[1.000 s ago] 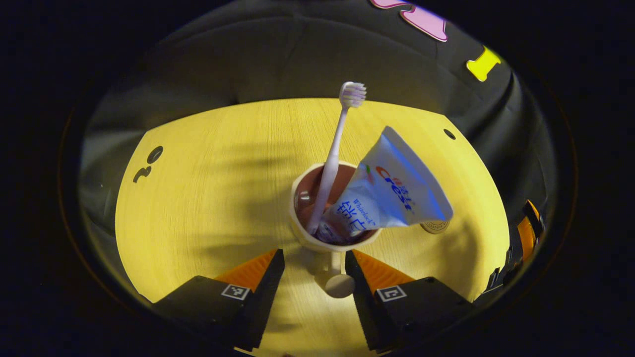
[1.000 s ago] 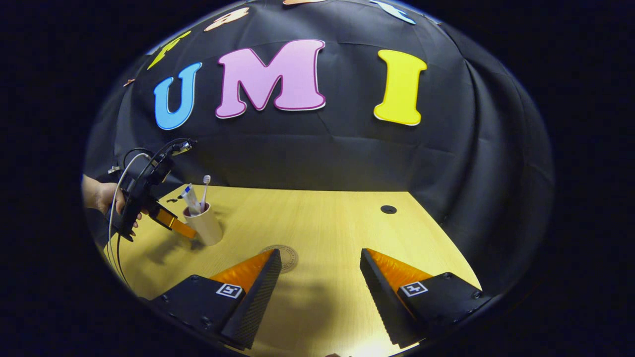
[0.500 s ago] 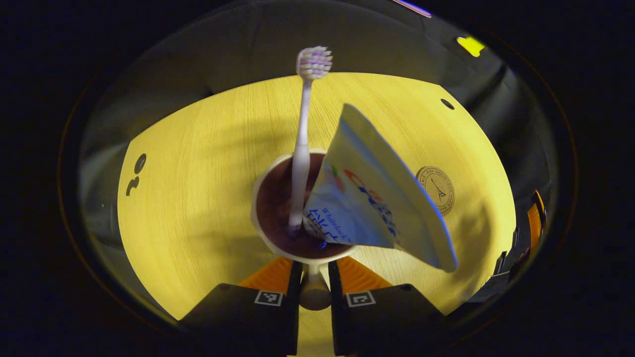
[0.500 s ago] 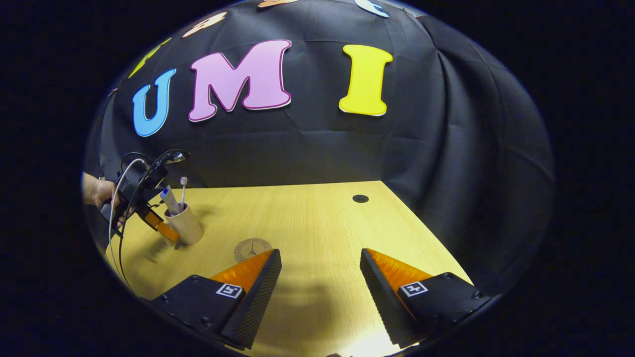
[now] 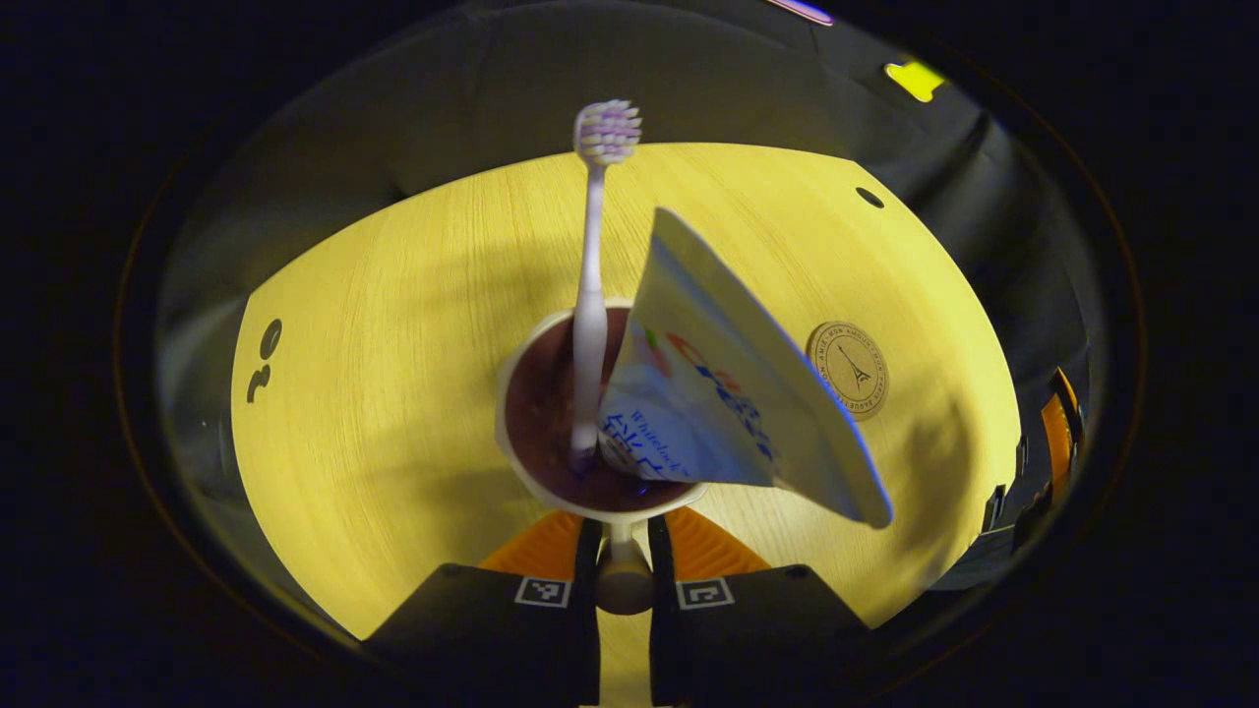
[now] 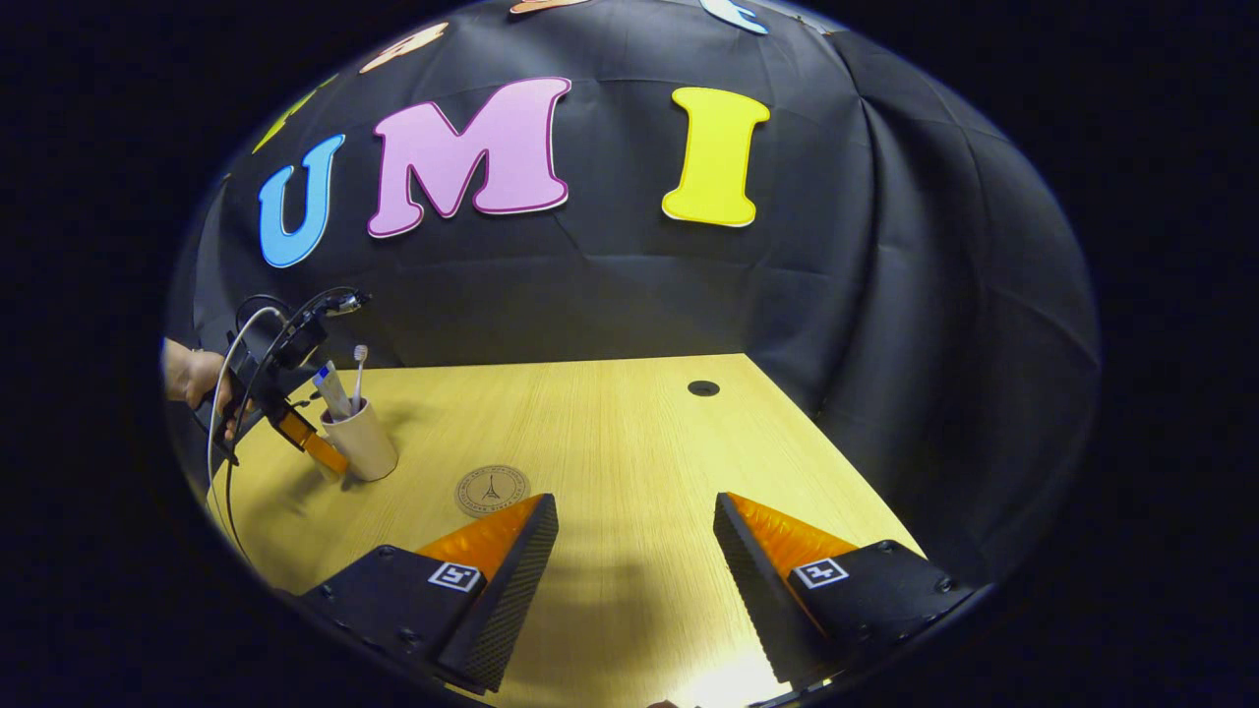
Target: Put the toothbrush and toothpaste on the desktop into the cup, then pick up the cup and place it on the coaster on the desktop.
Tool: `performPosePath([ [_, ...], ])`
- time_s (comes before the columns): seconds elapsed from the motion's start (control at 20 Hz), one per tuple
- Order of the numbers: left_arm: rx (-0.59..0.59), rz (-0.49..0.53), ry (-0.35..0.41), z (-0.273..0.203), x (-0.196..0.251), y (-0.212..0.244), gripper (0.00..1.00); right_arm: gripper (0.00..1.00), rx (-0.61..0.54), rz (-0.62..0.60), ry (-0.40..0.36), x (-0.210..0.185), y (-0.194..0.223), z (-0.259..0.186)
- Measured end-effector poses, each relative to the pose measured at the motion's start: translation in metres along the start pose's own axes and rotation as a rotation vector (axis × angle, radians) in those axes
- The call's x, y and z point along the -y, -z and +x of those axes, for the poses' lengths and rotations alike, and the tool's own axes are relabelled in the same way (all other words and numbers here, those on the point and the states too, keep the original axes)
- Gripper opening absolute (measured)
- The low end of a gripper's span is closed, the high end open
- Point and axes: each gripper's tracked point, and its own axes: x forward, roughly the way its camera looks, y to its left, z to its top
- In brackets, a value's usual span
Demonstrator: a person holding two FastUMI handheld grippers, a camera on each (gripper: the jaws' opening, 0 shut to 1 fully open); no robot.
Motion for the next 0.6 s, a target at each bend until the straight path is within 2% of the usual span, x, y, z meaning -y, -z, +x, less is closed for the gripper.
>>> performPosePath([
  [0.25,0.034,0.073,0.010,-0.010,0.029,-0.015,0.24,0.98,-0.008,0.009,0.008,0.010,0.000,-0.001],
  [0.3,0.038,0.088,0.019,-0.013,0.037,-0.017,0.19,0.98,-0.006,0.008,0.011,0.012,0.000,-0.001],
  [0.35,0.042,0.099,0.031,-0.013,0.047,-0.020,0.29,0.98,-0.005,0.006,0.015,0.015,-0.001,-0.002],
  [0.4,0.045,0.109,0.044,-0.014,0.058,-0.024,0.24,0.98,-0.005,0.005,0.019,0.019,0.000,-0.002],
  [0.55,0.052,0.150,0.065,-0.015,0.082,-0.034,0.24,0.98,-0.004,0.011,0.038,0.031,0.001,-0.008],
  [0.6,0.055,0.164,0.074,-0.013,0.091,-0.037,0.19,0.98,-0.002,0.015,0.046,0.036,0.000,-0.011],
])
